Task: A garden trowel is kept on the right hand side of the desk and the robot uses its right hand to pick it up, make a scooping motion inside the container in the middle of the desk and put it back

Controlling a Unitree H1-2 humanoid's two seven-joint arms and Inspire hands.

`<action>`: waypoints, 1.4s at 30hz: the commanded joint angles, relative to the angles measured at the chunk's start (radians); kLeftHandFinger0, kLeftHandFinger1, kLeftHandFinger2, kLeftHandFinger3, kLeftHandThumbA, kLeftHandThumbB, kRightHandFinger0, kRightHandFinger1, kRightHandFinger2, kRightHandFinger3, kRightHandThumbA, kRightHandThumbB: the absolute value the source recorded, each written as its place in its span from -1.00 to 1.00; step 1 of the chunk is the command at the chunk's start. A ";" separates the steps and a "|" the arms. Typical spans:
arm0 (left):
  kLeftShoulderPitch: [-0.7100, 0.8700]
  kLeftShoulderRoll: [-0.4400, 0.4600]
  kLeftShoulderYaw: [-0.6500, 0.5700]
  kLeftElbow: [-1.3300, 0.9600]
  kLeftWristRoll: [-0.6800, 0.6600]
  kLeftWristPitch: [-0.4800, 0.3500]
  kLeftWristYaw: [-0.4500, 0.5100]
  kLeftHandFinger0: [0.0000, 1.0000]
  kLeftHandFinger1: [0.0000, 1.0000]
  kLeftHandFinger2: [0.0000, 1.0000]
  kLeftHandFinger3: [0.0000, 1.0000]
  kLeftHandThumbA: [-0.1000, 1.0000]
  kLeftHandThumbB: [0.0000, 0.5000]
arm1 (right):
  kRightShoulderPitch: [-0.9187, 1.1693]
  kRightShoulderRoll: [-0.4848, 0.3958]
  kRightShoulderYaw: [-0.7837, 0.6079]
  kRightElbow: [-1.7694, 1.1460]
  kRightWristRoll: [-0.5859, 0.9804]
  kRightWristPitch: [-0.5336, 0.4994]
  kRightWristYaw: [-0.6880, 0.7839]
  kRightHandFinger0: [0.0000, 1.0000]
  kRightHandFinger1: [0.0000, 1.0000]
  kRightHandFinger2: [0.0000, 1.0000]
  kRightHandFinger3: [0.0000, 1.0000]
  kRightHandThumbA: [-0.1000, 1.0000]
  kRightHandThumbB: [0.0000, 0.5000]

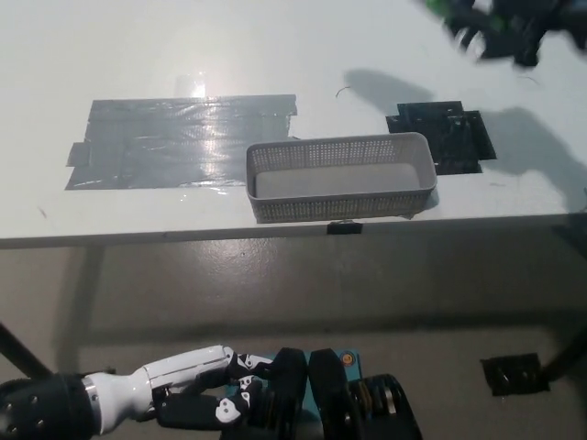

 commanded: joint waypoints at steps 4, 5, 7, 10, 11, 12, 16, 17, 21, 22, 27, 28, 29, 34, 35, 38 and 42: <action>0.009 0.034 0.021 -0.029 -0.015 0.012 0.023 1.00 1.00 1.00 1.00 1.00 1.00 | 0.019 -0.105 -0.006 0.106 0.055 -0.040 -0.054 -1.00 -0.42 0.00 -0.40 -1.00 -0.32; 0.010 0.033 0.024 -0.028 -0.010 0.012 0.021 1.00 1.00 1.00 1.00 1.00 1.00 | 0.048 -0.110 0.005 0.130 0.031 -0.049 -0.089 -1.00 -0.45 -0.01 -0.32 -1.00 -0.33; 0.019 0.035 0.024 -0.035 -0.011 0.012 0.027 1.00 1.00 1.00 1.00 1.00 1.00 | 0.113 -0.109 0.041 0.159 -0.020 -0.019 -0.114 -1.00 -0.30 0.13 -0.18 -1.00 -0.87; 0.024 0.034 0.023 -0.040 -0.010 0.012 0.031 1.00 1.00 1.00 1.00 1.00 1.00 | 0.130 -0.106 0.065 0.183 -0.024 -0.012 -0.140 -1.00 -0.22 0.22 -0.04 -1.00 -1.00; 0.024 0.032 0.025 -0.037 -0.004 0.012 0.027 1.00 1.00 1.00 1.00 1.00 1.00 | 0.143 -0.098 0.080 0.195 -0.041 0.021 -0.140 -0.96 -0.26 0.14 -0.13 -1.00 -0.86; 0.024 0.033 0.025 -0.037 -0.005 0.012 0.026 1.00 1.00 1.00 1.00 1.00 1.00 | 0.158 -0.091 0.093 0.215 -0.051 0.036 -0.152 -1.00 -0.14 0.32 -0.03 -1.00 -1.00; 0.024 0.035 0.028 -0.040 -0.011 0.012 0.028 1.00 1.00 1.00 1.00 1.00 1.00 | 0.191 -0.073 0.113 0.240 -0.049 0.065 -0.165 -1.00 -0.08 0.38 -0.02 -1.00 -1.00; 0.024 0.034 0.028 -0.039 -0.011 0.012 0.028 1.00 1.00 1.00 1.00 1.00 1.00 | 0.202 -0.061 0.122 0.275 -0.051 0.048 -0.194 -1.00 -0.09 0.35 -0.08 -1.00 -0.91; 0.028 0.036 0.028 -0.041 -0.003 0.012 0.026 1.00 1.00 1.00 1.00 1.00 1.00 | 0.218 -0.017 0.149 0.277 -0.065 0.072 -0.216 -1.00 -0.25 0.19 0.04 -1.00 -1.00; 0.030 0.035 0.029 -0.041 -0.002 0.012 0.025 1.00 1.00 1.00 1.00 1.00 1.00 | 0.225 -0.009 0.150 0.270 -0.062 0.072 -0.220 -1.00 -0.17 0.30 0.07 -1.00 -1.00; 0.042 0.029 0.029 -0.042 -0.002 0.012 0.027 1.00 1.00 1.00 1.00 1.00 1.00 | 0.222 0.060 0.186 0.284 -0.141 0.165 -0.329 -0.99 0.01 0.61 0.34 -1.00 -0.84; 0.042 0.029 0.030 -0.042 -0.003 0.012 0.026 1.00 1.00 1.00 1.00 1.00 1.00 | 0.213 0.078 0.209 0.300 -0.202 0.229 -0.410 -1.00 -0.04 0.60 0.56 -1.00 -0.79; 0.046 0.030 0.030 -0.042 -0.007 0.012 0.026 1.00 1.00 1.00 1.00 1.00 1.00 | 0.212 0.090 0.213 0.305 -0.226 0.270 -0.467 -1.00 -0.06 0.60 0.36 -1.00 -0.99; 0.060 0.028 0.030 -0.045 -0.002 0.012 0.025 1.00 1.00 1.00 1.00 1.00 1.00 | 0.165 0.123 0.232 0.366 -0.278 0.412 -0.558 -1.00 -0.42 0.22 1.00 -1.00 -0.74; 0.061 0.027 0.030 -0.044 -0.002 0.012 0.024 1.00 1.00 1.00 1.00 1.00 1.00 | 0.154 0.129 0.229 0.373 -0.270 0.435 -0.547 -1.00 -0.43 0.20 1.00 -1.00 -0.73; 0.062 0.034 0.029 -0.050 -0.004 0.012 0.028 1.00 1.00 1.00 1.00 1.00 1.00 | 0.143 0.126 0.276 0.342 -0.327 0.543 -0.449 1.00 1.00 1.00 1.00 -0.05 -0.09; 0.060 0.038 0.032 -0.051 -0.012 0.012 0.036 1.00 1.00 1.00 1.00 1.00 1.00 | 0.122 0.121 0.293 0.340 -0.319 0.583 -0.377 1.00 1.00 1.00 1.00 0.37 0.43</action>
